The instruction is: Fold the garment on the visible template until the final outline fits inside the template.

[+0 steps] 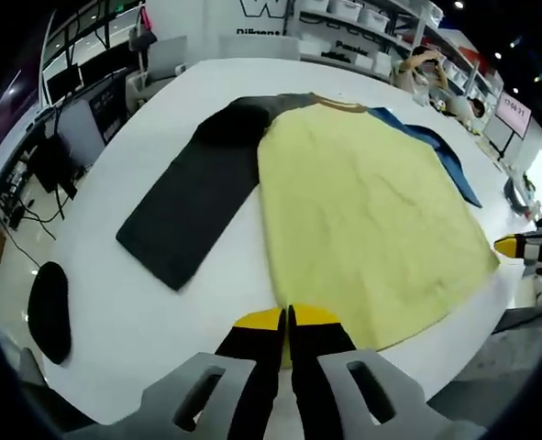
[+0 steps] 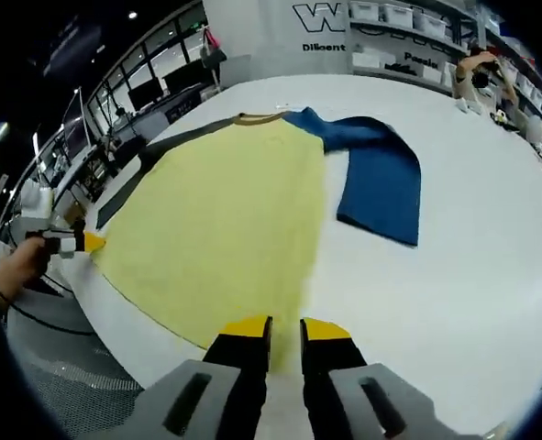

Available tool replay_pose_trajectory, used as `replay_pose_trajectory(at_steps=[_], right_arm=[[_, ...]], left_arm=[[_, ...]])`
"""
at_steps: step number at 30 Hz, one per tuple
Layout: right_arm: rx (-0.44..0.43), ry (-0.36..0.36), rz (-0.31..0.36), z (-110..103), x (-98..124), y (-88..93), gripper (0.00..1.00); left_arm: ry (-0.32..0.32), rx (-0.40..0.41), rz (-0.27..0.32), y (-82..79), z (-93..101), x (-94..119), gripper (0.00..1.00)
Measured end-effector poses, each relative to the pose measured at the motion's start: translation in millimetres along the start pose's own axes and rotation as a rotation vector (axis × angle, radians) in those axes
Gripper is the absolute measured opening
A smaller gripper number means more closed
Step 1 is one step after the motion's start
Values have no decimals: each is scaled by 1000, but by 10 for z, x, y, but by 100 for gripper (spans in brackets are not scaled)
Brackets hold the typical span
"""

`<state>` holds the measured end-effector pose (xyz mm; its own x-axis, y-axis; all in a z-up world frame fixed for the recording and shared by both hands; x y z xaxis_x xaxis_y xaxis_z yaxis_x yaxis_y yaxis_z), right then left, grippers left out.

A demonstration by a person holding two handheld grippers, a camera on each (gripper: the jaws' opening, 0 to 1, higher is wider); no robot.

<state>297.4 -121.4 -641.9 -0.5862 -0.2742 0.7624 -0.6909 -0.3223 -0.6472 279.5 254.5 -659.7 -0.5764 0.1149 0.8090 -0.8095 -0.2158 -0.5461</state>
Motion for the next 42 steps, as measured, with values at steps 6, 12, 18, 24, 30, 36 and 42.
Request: replay_pose_trajectory(at_steps=[6,12,18,24,30,36,42], right_arm=[[-43,117,40,540,-32,-202,23],[-57,164,69,810,-114,-305,37],[-73,168,39,988,-281,-288,35],[-110,181,9,1110,-423,-251,29],[-115,189,-17,1155,-508,-228,25],[-114,205,-22,1172,-493,-225,19],[-73,229,-11,1136,-512,-235,10]], left_arm=[[4,-10,5,-3,2,-12,6],[6,-24,20,-24,5,-16,8],[8,-15,20,-25,-23,-24,7],[15,12,35,-51,-9,23,19],[29,37,62,-98,5,86,31],[62,58,84,-131,83,148,40],[93,58,111,-199,186,206,52]])
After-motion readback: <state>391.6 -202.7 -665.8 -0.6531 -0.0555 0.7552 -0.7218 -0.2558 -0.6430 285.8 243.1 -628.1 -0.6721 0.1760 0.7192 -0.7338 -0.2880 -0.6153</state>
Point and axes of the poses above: the point that each gripper's makers call its tool centre point, and the gripper's own axes: x roughly backward along the fingers, z roughly to its right, y roughly out of its underside, the point moved 1 cm from there along x, roughly backward along the fingers, and after that the axes turned 12 degrees about x, right-handed, at the moved point
